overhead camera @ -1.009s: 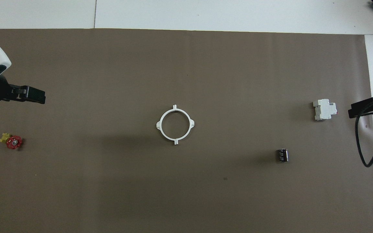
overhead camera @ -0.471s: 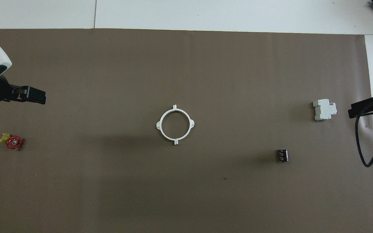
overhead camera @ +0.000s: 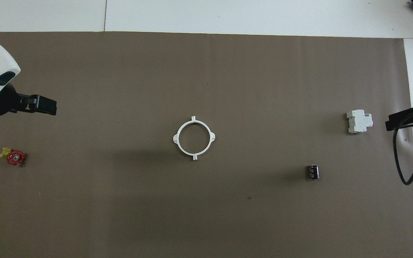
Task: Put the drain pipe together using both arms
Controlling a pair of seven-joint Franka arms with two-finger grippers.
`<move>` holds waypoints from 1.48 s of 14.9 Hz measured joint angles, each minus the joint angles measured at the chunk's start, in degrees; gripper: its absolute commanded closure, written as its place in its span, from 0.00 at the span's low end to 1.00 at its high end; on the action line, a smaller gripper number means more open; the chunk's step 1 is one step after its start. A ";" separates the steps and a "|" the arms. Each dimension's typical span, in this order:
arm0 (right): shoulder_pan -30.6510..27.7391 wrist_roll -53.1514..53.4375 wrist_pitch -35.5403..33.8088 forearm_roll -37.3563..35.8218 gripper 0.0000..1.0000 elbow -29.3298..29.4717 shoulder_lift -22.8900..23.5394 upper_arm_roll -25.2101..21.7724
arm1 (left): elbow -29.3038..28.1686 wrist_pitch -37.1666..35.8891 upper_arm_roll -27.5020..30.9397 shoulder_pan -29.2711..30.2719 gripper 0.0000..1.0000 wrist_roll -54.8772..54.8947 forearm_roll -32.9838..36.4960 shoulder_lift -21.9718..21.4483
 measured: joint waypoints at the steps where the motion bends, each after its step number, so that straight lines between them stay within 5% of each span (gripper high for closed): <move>1: 0.00 0.00 0.00 0.00 0.00 0.00 0.00 0.00 | 0.04 0.00 0.04 -0.15 0.00 -0.25 0.00 0.01; 15: 0.00 0.00 0.00 0.00 0.00 0.00 0.00 -0.01 | 0.40 -0.56 0.43 -0.18 0.04 -0.43 0.00 0.07; 17: 0.00 0.00 0.00 0.00 0.00 0.00 0.00 -0.01 | 0.41 -0.60 0.43 -0.18 0.75 -0.91 0.00 0.07; 18: 0.00 0.00 0.00 0.00 0.00 0.00 0.00 -0.01 | 0.41 -0.68 0.41 -0.19 0.48 -2.10 0.00 0.07; 19: 0.00 0.00 0.00 0.00 0.00 0.00 0.00 -0.01 | 0.41 -0.76 0.36 -0.21 0.00 -3.20 0.00 0.07; 22: 0.00 0.00 0.00 0.00 0.00 0.00 0.00 -0.01 | 0.53 -0.78 0.33 -0.25 0.00 -3.67 0.00 0.07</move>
